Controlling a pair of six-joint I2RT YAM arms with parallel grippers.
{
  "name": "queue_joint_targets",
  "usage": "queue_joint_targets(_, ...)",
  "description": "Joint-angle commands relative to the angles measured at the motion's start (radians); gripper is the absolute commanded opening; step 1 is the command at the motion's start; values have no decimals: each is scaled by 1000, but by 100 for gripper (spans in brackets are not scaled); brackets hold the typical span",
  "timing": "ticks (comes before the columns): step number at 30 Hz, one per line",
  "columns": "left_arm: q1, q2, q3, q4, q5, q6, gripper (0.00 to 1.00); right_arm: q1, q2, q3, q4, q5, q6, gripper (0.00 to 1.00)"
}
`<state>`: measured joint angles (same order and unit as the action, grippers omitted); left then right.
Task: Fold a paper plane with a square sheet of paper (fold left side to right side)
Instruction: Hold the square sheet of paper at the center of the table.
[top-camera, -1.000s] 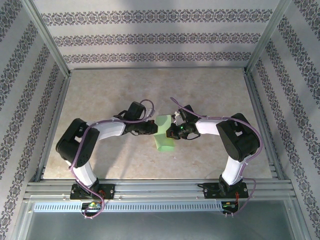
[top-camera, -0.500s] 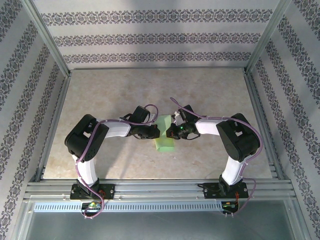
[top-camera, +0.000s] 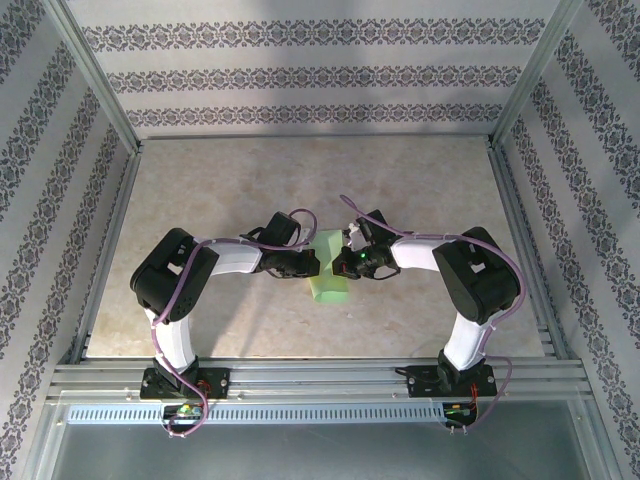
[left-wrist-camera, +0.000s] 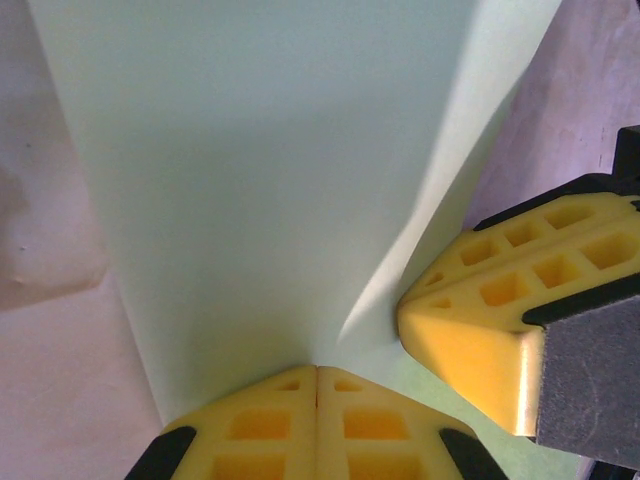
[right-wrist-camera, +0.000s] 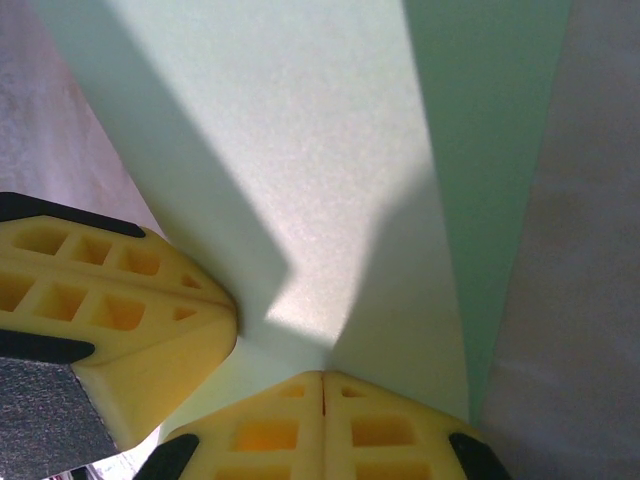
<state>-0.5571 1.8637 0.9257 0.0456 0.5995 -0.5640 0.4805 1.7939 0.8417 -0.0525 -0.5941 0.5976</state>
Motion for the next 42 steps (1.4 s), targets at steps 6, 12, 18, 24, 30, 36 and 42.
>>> queue_joint_targets(6, -10, 43, -1, -31, -30, 27, 5, -13, -66, 5, -126, 49, -5, 0)
queue_joint_targets(12, -12, 45, 4, -39, -36, 29, 5, -43, -99, 45, -112, 24, -5, 0)
queue_joint_targets(18, -12, 41, 8, -51, -42, 33, 5, -33, -36, 129, -90, 0, -4, 0)
queue_joint_targets(24, -12, 39, 8, -51, -43, 32, 5, -19, 48, 204, -72, 17, 7, 0)
queue_joint_targets(30, -12, 37, 11, -61, -45, 39, 6, -10, 134, 260, -53, -11, 11, 0)
queue_joint_targets(36, -13, 34, 11, -69, -43, 45, 5, -10, 172, 262, -64, 19, 15, 0)
queue_joint_targets(42, -18, 24, -5, -71, -37, 41, 6, -14, 205, 263, -128, 87, 8, 0)
